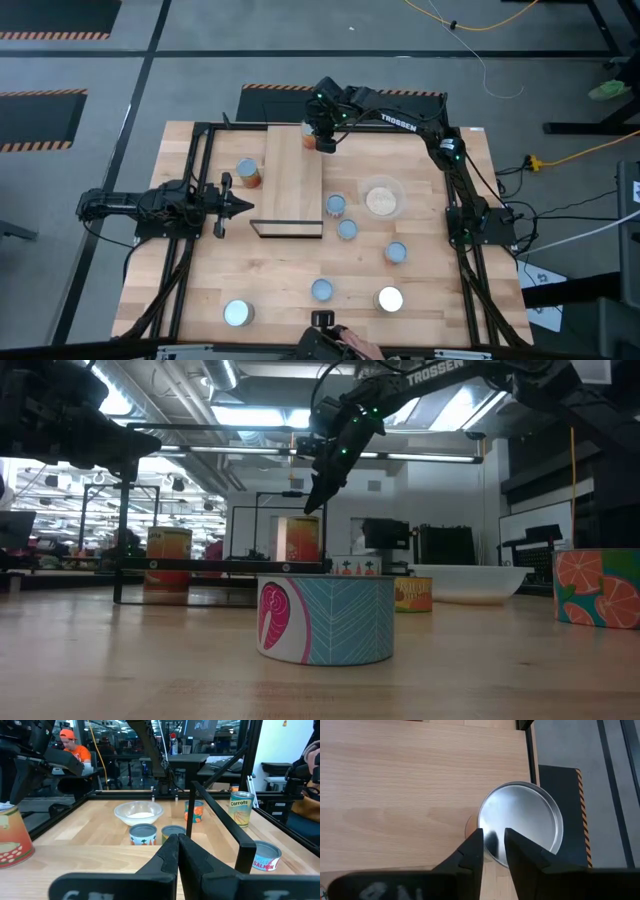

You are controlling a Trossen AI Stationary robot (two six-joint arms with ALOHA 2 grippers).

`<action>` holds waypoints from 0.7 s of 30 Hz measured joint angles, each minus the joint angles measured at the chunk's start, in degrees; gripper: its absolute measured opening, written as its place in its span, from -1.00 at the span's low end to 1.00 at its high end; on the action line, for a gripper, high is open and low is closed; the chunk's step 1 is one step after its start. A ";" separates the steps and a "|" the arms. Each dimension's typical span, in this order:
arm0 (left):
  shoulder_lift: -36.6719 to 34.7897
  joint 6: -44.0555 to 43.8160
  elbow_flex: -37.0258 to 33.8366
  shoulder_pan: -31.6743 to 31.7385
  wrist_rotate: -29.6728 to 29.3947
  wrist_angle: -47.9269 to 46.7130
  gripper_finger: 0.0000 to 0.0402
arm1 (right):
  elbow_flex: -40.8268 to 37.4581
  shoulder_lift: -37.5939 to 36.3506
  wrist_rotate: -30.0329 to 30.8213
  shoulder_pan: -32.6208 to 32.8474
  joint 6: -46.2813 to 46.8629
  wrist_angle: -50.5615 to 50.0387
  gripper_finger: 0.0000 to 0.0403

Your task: Pick and place cans onto a shelf

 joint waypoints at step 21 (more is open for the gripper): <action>0.00 0.01 0.00 -0.01 -0.01 0.01 -1.00 | 0.00 0.00 0.00 2.24 0.24 5.63 -0.58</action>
